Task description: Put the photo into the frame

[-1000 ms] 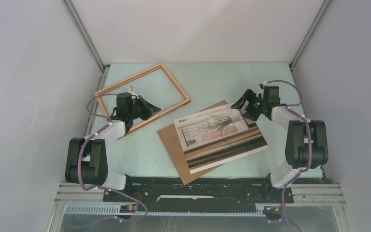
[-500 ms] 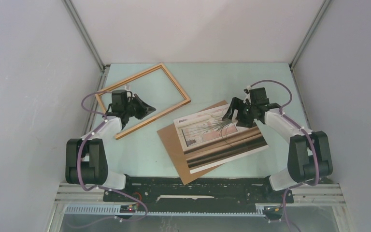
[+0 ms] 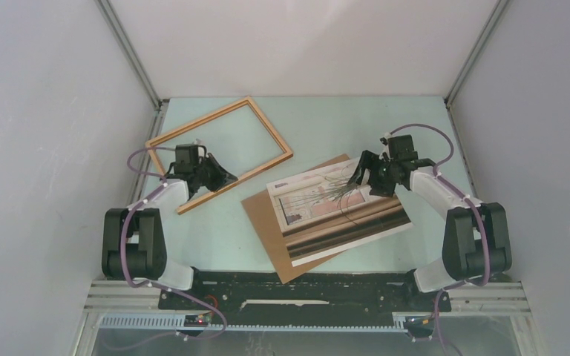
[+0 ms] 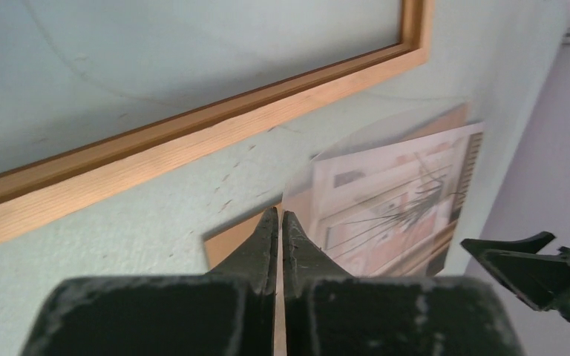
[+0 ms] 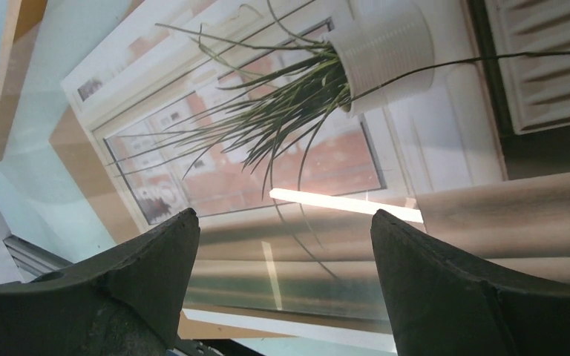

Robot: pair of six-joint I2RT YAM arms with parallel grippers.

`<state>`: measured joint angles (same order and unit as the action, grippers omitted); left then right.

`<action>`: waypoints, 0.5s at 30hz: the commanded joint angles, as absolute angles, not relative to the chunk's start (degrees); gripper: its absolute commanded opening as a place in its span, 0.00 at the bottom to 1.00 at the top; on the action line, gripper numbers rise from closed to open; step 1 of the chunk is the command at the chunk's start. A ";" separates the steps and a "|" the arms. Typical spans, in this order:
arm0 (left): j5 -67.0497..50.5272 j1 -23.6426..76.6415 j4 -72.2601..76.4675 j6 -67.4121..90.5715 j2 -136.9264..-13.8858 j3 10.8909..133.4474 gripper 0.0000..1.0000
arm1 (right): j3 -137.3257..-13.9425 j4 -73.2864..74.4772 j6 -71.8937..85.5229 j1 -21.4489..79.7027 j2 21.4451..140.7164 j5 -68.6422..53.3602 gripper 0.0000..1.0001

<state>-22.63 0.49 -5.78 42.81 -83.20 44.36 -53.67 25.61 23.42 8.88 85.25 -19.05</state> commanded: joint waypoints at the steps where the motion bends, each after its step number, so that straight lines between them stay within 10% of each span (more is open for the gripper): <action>1: -18.76 0.18 -11.52 39.28 -83.73 45.49 0.00 | -51.77 20.96 22.92 6.55 86.57 -22.07 0.92; 11: -13.20 0.18 -18.52 35.96 -81.23 46.35 0.18 | -48.08 18.12 23.72 6.14 85.37 -25.61 0.92; 15: -12.54 0.18 -19.25 35.35 -80.14 46.66 0.47 | -48.08 18.45 23.53 6.24 85.27 -26.06 0.92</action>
<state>-14.50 0.47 -17.56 37.34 -83.20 44.38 -48.03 20.27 23.53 6.17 86.19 -24.77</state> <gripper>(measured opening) 0.355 0.923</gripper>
